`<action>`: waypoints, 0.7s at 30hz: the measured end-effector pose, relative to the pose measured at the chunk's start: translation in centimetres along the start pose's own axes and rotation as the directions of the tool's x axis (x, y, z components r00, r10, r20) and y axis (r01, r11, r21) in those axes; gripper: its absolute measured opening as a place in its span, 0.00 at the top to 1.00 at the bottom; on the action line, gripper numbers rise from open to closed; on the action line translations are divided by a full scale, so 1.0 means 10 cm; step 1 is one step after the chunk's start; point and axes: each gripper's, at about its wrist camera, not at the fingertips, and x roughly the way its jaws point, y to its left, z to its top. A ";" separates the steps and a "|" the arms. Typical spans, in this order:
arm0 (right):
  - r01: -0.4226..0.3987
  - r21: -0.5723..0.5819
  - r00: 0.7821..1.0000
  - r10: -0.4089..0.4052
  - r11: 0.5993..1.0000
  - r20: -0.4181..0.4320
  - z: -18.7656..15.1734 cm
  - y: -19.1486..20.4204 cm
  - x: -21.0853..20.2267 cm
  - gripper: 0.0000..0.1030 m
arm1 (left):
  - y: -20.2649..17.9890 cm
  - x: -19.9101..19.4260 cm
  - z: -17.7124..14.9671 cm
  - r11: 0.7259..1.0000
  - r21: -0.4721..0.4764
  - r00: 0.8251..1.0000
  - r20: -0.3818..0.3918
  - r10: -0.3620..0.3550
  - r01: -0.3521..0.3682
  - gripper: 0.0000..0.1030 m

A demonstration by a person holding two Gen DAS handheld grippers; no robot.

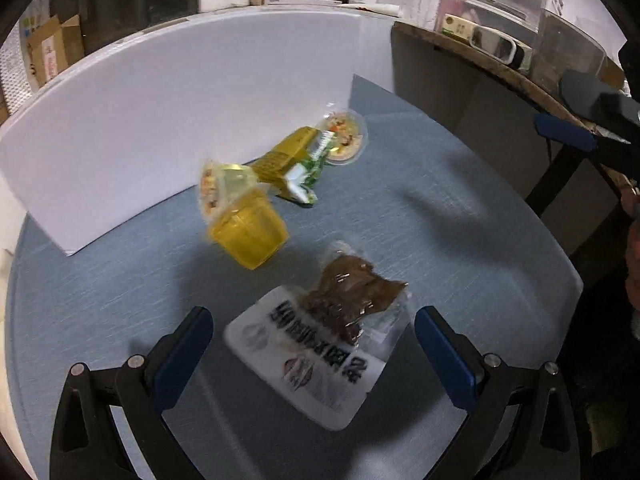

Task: Organize snacks
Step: 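Grasp the white meat-snack packet with the left gripper, then drop the meat-snack packet into the box with the left gripper while the right gripper grasps a jelly cup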

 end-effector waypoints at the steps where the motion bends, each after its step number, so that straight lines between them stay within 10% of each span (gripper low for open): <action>1: -0.002 0.004 1.000 0.002 1.000 -0.002 -0.02 -0.01 0.00 0.00 | -0.02 0.02 0.00 1.000 0.005 1.000 0.001 -0.025 0.025 0.01; 8: 0.005 0.027 1.000 -0.004 1.000 -0.015 -0.11 -0.06 0.06 0.00 | 0.08 -0.03 0.09 0.995 -0.033 0.996 0.030 -0.089 0.090 0.34; 21: -0.045 0.039 0.990 0.050 0.998 -0.134 0.03 0.11 0.92 0.00 | 0.30 -0.61 -0.15 0.992 -0.083 0.984 0.159 -0.078 0.092 0.41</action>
